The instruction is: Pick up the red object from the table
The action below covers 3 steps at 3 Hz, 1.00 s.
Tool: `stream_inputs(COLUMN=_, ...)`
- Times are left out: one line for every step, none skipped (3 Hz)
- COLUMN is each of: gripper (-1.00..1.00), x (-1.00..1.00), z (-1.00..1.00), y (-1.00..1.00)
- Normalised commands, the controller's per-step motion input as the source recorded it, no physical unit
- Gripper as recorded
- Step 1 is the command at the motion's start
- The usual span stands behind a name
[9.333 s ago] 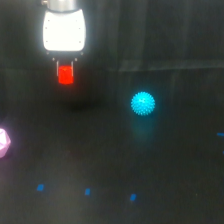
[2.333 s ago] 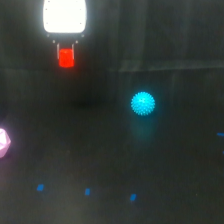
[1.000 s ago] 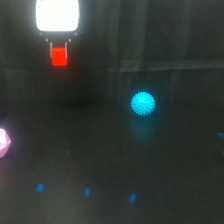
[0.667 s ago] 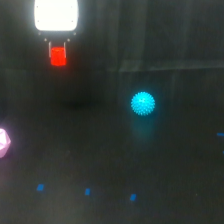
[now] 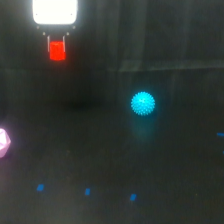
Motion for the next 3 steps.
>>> stream_inputs(gripper=-0.81, x=-0.61, z=0.25, y=-0.09)
stream_inputs(gripper=-0.94, x=-0.14, z=-0.07, y=-0.13)
stream_inputs(gripper=-1.0, x=-0.12, z=-0.1, y=-0.07)
